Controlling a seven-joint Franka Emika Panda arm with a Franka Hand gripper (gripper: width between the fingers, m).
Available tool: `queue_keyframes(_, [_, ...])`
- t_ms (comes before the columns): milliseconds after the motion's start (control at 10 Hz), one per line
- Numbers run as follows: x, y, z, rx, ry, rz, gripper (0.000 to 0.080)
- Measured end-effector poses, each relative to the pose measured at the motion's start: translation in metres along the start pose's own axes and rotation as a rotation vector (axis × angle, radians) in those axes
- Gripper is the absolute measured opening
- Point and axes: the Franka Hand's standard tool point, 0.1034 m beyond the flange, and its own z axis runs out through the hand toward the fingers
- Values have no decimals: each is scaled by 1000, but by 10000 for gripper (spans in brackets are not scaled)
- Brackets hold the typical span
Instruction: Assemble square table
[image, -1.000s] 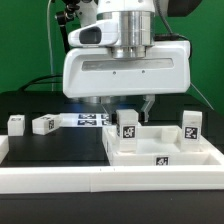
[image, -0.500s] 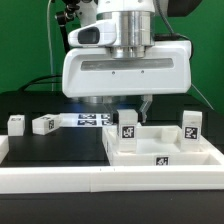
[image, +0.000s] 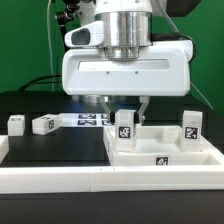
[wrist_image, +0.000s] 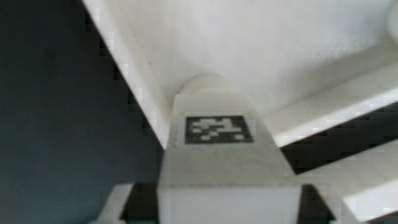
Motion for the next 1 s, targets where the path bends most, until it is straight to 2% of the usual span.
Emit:
queue_keyframes(500, [-2, 3, 0, 24, 15, 537, 290])
queue_keyframes(700, [-3, 3, 1, 22, 14, 681, 290])
queue_keyframes(1000, [-4, 2, 1, 36, -4, 948, 290])
